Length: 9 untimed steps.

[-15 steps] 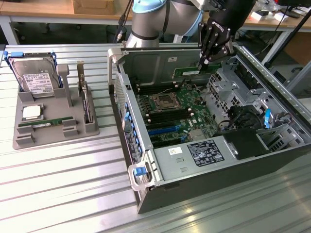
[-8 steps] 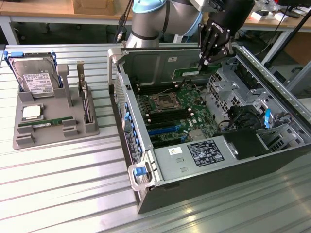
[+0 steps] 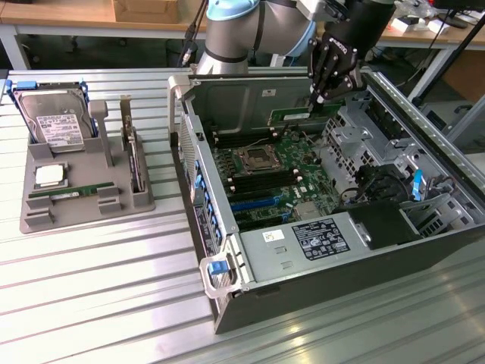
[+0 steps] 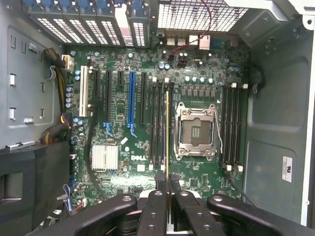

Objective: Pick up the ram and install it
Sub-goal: 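Insert the ram into the slot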

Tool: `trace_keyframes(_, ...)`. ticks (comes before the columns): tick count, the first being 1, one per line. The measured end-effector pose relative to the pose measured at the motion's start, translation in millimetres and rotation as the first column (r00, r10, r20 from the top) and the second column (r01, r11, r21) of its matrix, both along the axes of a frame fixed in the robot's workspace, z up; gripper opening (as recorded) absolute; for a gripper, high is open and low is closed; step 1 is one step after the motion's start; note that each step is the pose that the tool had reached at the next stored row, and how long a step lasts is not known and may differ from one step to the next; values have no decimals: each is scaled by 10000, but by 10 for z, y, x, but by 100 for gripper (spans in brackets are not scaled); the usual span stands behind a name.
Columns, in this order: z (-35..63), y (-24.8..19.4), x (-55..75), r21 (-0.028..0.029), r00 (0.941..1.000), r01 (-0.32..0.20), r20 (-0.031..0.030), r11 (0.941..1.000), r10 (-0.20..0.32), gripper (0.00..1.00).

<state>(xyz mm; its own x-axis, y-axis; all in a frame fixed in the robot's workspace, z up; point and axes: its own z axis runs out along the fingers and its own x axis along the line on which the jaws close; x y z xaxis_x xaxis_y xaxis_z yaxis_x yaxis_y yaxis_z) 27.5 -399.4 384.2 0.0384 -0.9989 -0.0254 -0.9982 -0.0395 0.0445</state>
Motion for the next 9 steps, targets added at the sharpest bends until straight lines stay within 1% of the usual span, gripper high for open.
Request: trace_keyframes(9,-28,0,0,-1,10000,0,0,10000,0,12)
